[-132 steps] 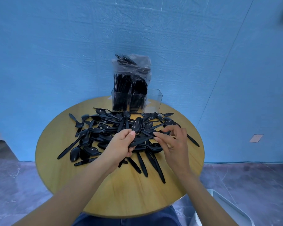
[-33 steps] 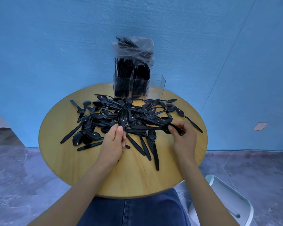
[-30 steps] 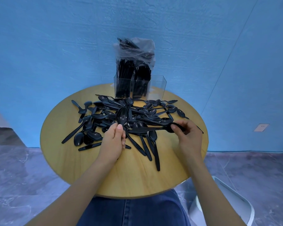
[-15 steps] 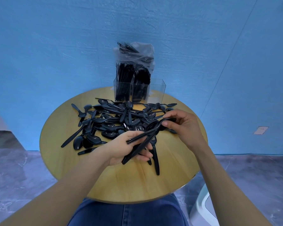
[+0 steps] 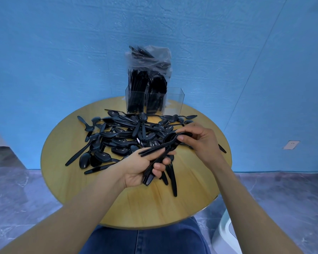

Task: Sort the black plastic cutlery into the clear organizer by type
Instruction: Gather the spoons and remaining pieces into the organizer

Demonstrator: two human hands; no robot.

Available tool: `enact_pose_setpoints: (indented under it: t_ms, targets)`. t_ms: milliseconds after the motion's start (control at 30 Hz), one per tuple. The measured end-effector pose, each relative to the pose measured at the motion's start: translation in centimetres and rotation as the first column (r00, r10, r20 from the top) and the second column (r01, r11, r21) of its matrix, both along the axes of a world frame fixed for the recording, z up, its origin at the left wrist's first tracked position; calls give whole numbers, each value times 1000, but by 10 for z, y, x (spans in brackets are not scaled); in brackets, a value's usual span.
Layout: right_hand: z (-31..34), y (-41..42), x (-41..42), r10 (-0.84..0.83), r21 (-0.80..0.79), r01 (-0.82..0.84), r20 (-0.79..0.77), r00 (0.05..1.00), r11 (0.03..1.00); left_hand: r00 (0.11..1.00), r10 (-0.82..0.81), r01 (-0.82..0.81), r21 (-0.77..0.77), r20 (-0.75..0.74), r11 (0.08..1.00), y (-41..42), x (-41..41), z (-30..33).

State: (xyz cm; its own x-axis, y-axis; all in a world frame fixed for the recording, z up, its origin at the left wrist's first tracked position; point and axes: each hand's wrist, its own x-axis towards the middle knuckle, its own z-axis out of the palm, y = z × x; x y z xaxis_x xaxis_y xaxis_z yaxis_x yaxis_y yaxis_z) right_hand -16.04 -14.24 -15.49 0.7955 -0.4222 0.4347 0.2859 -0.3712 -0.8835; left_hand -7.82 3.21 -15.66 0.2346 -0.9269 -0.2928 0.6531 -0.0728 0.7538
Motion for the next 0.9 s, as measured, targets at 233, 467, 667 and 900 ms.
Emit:
enact_pose_setpoints:
  t_ms: [233,467,667,900]
  targets:
    - [8,-4,-8,-30,11,30,-13,999,999,987,154,-158,102,48,982,4,9,-6]
    - [23,-18,-20,46,-19,-53,-264,964,998,925,116,-174,134,361,976,6,12,-2]
    - [27,-6,-6,40,-142,-87,-302,952,986,783,-34,-109,190,621,976,2,-1,8]
    - [5,7,10,-148,-79,135,-195,970,988,744,20,-178,169,668,969,-1,-2,5]
